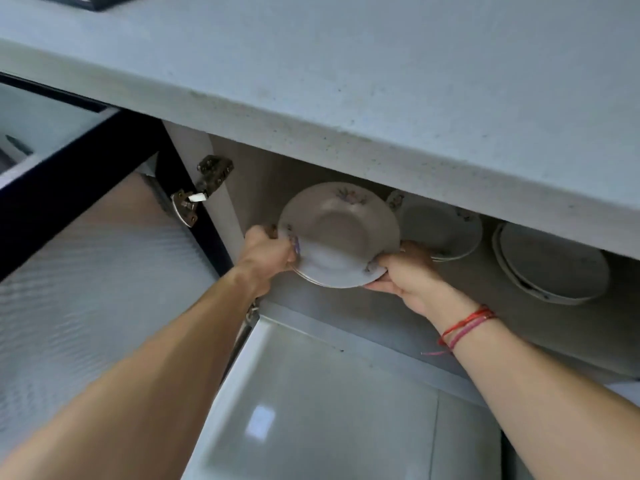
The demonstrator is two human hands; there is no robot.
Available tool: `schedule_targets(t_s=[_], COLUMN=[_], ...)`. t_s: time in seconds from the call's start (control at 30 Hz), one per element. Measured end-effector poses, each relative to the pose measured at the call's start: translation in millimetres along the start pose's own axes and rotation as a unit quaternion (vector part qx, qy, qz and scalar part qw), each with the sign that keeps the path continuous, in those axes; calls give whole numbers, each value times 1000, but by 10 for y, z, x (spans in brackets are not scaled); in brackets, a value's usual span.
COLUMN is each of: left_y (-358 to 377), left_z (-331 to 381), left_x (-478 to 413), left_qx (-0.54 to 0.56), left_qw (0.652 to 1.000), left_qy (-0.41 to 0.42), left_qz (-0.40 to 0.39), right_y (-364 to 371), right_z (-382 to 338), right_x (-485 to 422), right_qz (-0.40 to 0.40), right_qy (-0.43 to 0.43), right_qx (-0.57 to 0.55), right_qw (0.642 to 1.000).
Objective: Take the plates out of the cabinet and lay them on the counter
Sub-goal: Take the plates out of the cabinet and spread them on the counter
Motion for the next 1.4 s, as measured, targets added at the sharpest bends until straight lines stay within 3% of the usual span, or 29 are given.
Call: schedule_targets(t_s=[0.17, 0.43, 0.8, 1.03, 1.4], left_y=[-121, -427, -976, -1271, -1399], left_z=[72, 437, 1203, 1699, 2345], left_x=[643, 1620, 2856, 3233, 3096], left_qx=[46, 18, -21, -21, -12], left_qw=[997, 994, 994, 996, 999], left_qy=[-53, -107, -107, -84, -31], left_qz=[-26, -28, -31, -24, -15], right_y=[-180, -434, -526, -469, -395], right_z=[-7, -42, -542, -986, -1695], right_x=[687, 1719, 3155, 3632, 3709], right_qz=[-5, 20, -8, -27, -40], right_qy=[34, 94, 108, 84, 36], right_qx=[12, 34, 82, 106, 92], right_qw=[999, 995, 991, 990, 994])
Point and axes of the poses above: each hand's wrist, its own x-axis away from the middle knuckle, its own y-axis out of the palm, z = x × y, the point moved 4 cm from there along -x, towards the middle knuckle, and after that the axes turned 6 degrees about y, right-handed, at the moved point
